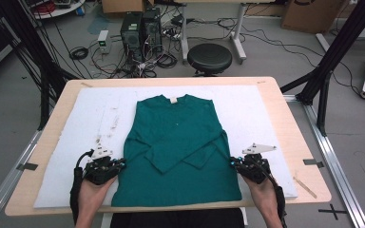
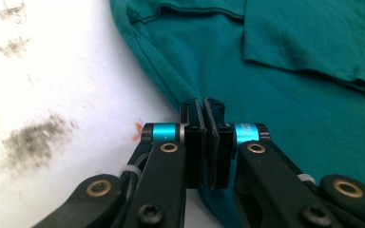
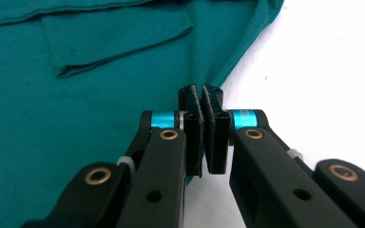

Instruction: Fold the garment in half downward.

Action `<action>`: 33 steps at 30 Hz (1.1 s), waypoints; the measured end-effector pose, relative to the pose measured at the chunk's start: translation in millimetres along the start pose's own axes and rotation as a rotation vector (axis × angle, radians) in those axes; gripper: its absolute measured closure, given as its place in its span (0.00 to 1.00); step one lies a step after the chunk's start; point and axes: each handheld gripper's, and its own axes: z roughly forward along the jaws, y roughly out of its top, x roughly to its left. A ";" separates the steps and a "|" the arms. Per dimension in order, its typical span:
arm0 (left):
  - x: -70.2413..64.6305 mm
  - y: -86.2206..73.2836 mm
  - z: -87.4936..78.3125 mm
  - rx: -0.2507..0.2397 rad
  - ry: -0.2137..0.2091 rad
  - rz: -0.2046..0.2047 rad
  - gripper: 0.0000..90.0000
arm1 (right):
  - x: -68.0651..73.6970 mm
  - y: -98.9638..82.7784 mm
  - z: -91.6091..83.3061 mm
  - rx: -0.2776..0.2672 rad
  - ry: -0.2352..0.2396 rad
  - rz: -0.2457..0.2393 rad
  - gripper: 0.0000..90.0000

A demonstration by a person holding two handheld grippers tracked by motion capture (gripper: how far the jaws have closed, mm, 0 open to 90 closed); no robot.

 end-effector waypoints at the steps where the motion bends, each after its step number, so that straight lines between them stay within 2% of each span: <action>1: -1.1 -1.2 -2.0 0.001 -0.002 0.005 0.97 | 1.3 -2.7 -1.7 0.001 0.004 0.001 0.98; 13: -11.9 -13.9 -16.8 -0.009 -0.037 0.020 0.96 | 12.1 -21.4 -16.0 -0.008 0.019 -0.005 0.98; 21: -16.5 -22.2 -23.2 -0.012 -0.085 0.013 0.96 | 17.0 -30.4 -24.4 -0.005 0.047 -0.001 0.98; 24: -18.5 -23.1 -25.3 -0.008 -0.112 0.014 0.96 | 16.8 -34.4 -26.2 -0.003 0.057 0.006 0.98; 27: -17.7 -22.9 -25.8 -0.012 -0.122 0.014 0.96 | 15.6 -37.7 -27.2 -0.004 0.066 0.012 0.98; 29: -15.6 -21.6 -25.5 -0.031 -0.106 0.010 0.91 | 14.0 -37.9 -27.0 -0.012 0.072 0.024 0.93; 30: -14.1 -20.4 -24.9 -0.038 -0.081 0.004 0.82 | 13.1 -36.9 -26.8 -0.020 0.060 0.031 0.86; 31: -12.2 -19.0 -23.7 -0.039 -0.064 0.001 0.78 | 11.6 -35.4 -26.1 -0.024 0.051 0.043 0.85; 33: -8.5 -15.3 -18.5 -0.038 -0.034 -0.018 0.71 | 7.5 -30.5 -23.2 -0.034 0.035 0.051 0.75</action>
